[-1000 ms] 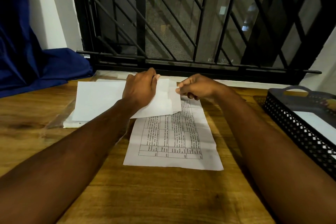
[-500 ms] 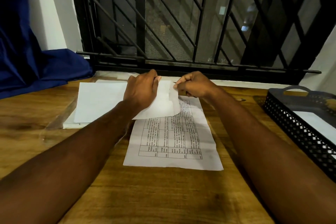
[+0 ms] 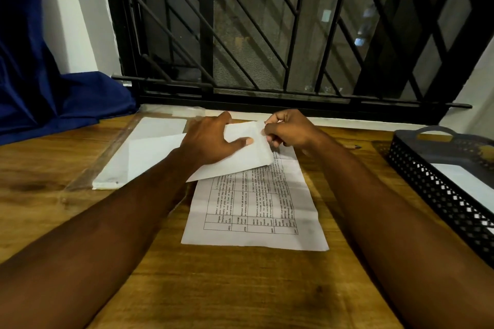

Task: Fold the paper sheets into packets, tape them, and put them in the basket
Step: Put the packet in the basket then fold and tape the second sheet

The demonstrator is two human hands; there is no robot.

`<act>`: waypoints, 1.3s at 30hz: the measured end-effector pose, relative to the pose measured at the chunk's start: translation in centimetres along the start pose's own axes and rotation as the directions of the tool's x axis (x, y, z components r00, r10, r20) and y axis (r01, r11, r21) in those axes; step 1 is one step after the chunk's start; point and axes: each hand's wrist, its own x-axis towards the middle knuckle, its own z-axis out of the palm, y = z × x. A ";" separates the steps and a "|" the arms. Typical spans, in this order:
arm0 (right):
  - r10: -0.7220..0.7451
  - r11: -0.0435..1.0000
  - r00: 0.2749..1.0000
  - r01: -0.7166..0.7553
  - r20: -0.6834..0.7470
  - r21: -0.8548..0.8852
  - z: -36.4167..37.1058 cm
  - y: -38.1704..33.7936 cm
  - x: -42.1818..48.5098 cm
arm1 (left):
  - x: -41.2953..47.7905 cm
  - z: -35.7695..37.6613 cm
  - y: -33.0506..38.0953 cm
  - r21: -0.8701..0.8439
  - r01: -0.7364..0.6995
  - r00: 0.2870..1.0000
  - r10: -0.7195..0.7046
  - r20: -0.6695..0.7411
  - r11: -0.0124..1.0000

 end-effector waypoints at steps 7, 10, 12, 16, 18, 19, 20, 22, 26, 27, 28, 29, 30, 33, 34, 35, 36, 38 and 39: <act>0.077 0.991 0.976 -0.098 0.204 0.091 0.5 1.0 0.1 | -0.6 -0.1 0.2 0.021 -0.017 0.998 0.016 0.060 1.000; 0.074 0.997 0.980 -0.078 0.187 0.015 0.5 1.5 0.0 | -0.8 -0.1 0.4 -0.002 -0.012 0.995 0.012 0.099 1.000; 0.069 0.998 0.980 -0.066 0.186 -0.023 0.5 1.7 0.0 | -0.8 -0.2 0.6 -0.043 -0.011 0.996 0.015 0.090 0.999; 0.037 0.999 0.981 -0.040 0.189 0.010 0.5 1.4 -0.4 | -0.8 -0.4 0.7 -0.077 -0.028 0.997 0.034 0.075 0.997; 0.038 0.999 0.985 -0.038 0.171 -0.006 0.7 1.4 -0.5 | -0.7 -0.6 1.1 -0.155 -0.013 0.998 0.022 0.062 0.988; 0.040 0.999 0.986 -0.039 0.159 -0.010 0.8 1.4 -0.4 | -0.6 -0.7 1.3 -0.205 0.004 0.998 0.008 0.060 0.979; 0.043 0.999 0.989 -0.043 0.145 0.000 0.9 1.3 -0.5 | -0.4 -0.8 1.6 -0.263 0.015 0.999 -0.001 0.053 0.965; 0.037 0.997 0.993 -0.045 0.110 0.067 1.1 1.0 -0.6 | 0.2 -0.5 1.9 -0.389 0.022 0.999 -0.009 0.035 0.921; -0.006 0.979 0.999 -0.004 0.047 0.203 1.7 0.7 -0.7 | 1.5 0.7 2.2 -0.545 0.077 0.997 -0.077 0.023 0.835; -0.012 0.979 0.999 0.005 0.033 0.202 1.9 0.9 -0.6 | 1.6 1.0 2.3 -0.580 0.103 0.994 -0.104 0.033 0.808; -0.014 0.982 1.000 0.010 0.023 0.186 2.1 1.0 -0.6 | 1.7 1.2 2.4 -0.608 0.131 0.991 -0.128 0.048 0.783; -0.012 0.987 1.000 0.009 0.019 0.162 2.2 1.1 -0.7 | 1.8 1.4 2.4 -0.624 0.152 0.987 -0.145 0.062 0.766; -0.003 0.990 1.000 0.000 0.025 0.140 2.2 1.2 -0.6 | 1.8 1.4 2.4 -0.623 0.162 0.986 -0.152 0.070 0.765; 0.015 0.988 0.994 -0.033 0.113 0.151 1.9 1.5 -0.3 | 1.9 1.3 2.4 -0.598 0.149 0.988 -0.149 0.050 0.787; 0.003 0.983 0.988 -0.031 0.153 0.179 1.8 1.6 0.0 | 1.8 1.2 2.5 -0.584 0.140 0.988 -0.152 0.030 0.799; -0.010 0.979 0.982 -0.029 0.190 0.202 1.7 1.7 0.1 | 1.8 1.1 2.6 -0.567 0.136 0.988 -0.156 0.012 0.813; -0.017 0.976 0.975 -0.032 0.219 0.215 1.5 1.6 0.1 | 1.7 1.0 2.7 -0.549 0.131 0.987 -0.160 -0.005 0.826; -0.014 0.982 0.966 -0.035 0.260 0.185 1.0 1.3 -0.3 | 1.7 0.9 2.9 -0.523 0.124 0.983 -0.176 -0.051 0.843; -0.009 0.990 0.958 -0.032 0.287 0.137 0.7 1.1 -0.7 | 1.6 0.7 2.9 -0.510 0.130 0.979 -0.192 -0.070 0.851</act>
